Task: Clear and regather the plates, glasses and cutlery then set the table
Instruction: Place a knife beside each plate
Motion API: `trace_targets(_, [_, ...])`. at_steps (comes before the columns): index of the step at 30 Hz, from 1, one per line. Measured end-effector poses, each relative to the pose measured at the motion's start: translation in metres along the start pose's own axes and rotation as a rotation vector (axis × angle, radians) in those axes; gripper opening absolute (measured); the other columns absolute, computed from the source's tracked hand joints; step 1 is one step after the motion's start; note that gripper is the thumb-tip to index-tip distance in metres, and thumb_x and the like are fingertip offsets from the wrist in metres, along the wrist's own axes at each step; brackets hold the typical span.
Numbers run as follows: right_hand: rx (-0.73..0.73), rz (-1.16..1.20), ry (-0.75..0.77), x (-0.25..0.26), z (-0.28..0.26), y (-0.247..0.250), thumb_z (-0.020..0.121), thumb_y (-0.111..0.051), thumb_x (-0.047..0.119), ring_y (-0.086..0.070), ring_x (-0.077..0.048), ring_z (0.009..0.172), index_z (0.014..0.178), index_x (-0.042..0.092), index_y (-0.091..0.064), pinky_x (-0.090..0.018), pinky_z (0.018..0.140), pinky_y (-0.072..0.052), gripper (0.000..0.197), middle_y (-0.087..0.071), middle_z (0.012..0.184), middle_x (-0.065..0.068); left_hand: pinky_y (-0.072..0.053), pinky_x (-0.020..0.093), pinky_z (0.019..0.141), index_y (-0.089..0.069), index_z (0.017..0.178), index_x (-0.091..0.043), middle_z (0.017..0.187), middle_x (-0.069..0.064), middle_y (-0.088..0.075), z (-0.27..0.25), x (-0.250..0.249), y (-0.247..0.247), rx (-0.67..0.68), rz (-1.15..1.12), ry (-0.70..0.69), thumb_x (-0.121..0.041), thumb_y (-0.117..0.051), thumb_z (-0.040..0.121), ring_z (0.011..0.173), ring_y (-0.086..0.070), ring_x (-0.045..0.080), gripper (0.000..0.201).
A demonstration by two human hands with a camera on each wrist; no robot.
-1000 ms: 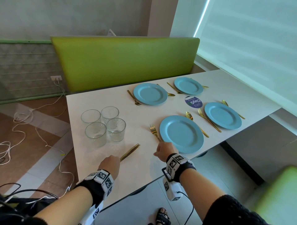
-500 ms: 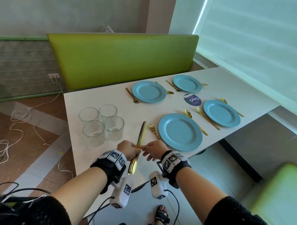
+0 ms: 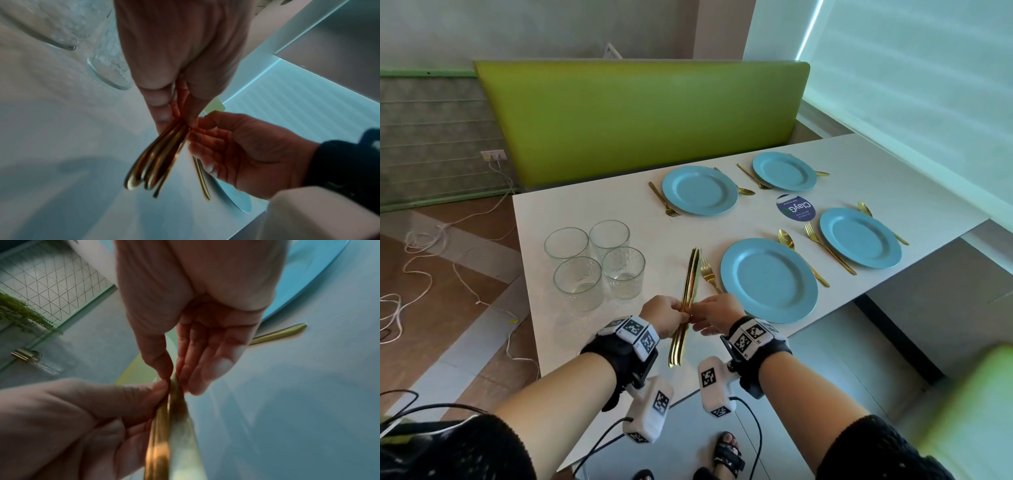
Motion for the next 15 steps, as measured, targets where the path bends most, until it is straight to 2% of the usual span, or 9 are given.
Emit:
trace_targets(4, [-0.06,-0.033,-0.029,-0.002,0.008,-0.002,0.083,-0.068,0.02,-0.062,-0.017,0.055,0.066,0.01,-0.061,-0.028,0.058,-0.055,0.02,-0.067,0.066,-0.008,-0.056,0.039,0.087,-0.066,0.084,-0.014,0.096,0.013,-0.071,0.004,-0.003,0.0,-0.033,0.008,0.031,-0.013,-0.06,0.086,0.094,-0.068,0.029,0.007])
trace_targets(6, [-0.08,-0.103,-0.048,-0.005,0.013,-0.004,0.084,-0.065,0.021,-0.066,-0.019,0.061,0.068,0.011,-0.059,-0.03,0.065,-0.059,0.019,-0.068,0.071,-0.009,-0.055,0.038,0.089,-0.069,0.091,-0.007,0.098,0.013,-0.072,0.008,-0.007,0.004,-0.075,0.064,0.026,-0.013,-0.057,0.086,0.096,-0.067,0.029,0.014])
trace_targets(8, [-0.112,-0.22,-0.045,-0.005,0.017,-0.004,0.083,-0.062,0.024,-0.07,-0.022,0.075,0.072,0.011,-0.061,-0.036,0.076,-0.06,0.018,-0.071,0.081,-0.01,-0.055,0.039,0.089,-0.07,0.095,0.0,0.099,0.016,-0.072,0.013,-0.01,0.011,-0.115,0.083,0.041,-0.01,-0.054,0.085,0.097,-0.067,0.031,0.021])
trace_targets(10, [-0.147,-0.368,-0.045,-0.005,0.019,-0.001,0.081,-0.061,0.029,-0.07,-0.026,0.089,0.085,0.006,-0.067,-0.04,0.082,-0.058,0.024,-0.072,0.094,-0.013,-0.055,0.04,0.089,-0.067,0.098,0.003,0.101,0.018,-0.072,0.021,-0.011,0.018,-0.135,0.075,0.057,-0.008,-0.053,0.084,0.096,-0.068,0.032,0.023])
trace_targets(12, [-0.186,-0.455,-0.058,-0.006,0.023,0.003,0.081,-0.06,0.028,-0.068,-0.027,0.095,0.097,0.003,-0.069,-0.037,0.086,-0.057,0.031,-0.071,0.101,-0.013,-0.055,0.042,0.088,-0.063,0.103,0.004,0.103,0.02,-0.071,0.028,-0.01,0.025,-0.148,0.049,0.074,-0.006,-0.053,0.084,0.096,-0.069,0.034,0.024])
trace_targets(15, [-0.223,-0.519,-0.073,-0.009,0.031,0.009,0.083,-0.058,0.021,-0.064,-0.027,0.104,0.106,0.004,-0.067,-0.033,0.089,-0.054,0.03,-0.069,0.108,-0.012,-0.055,0.043,0.089,-0.063,0.105,0.005,0.104,0.022,-0.069,0.033,-0.01,0.031,-0.164,0.03,0.067,-0.007,-0.05,0.086,0.097,-0.067,0.036,0.025])
Point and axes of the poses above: each hand's wrist, its own z-axis towards the middle knuckle, its own y-axis out of the back of the hand, x = y × z, the point moved 5 cm from there along z, towards the middle knuckle
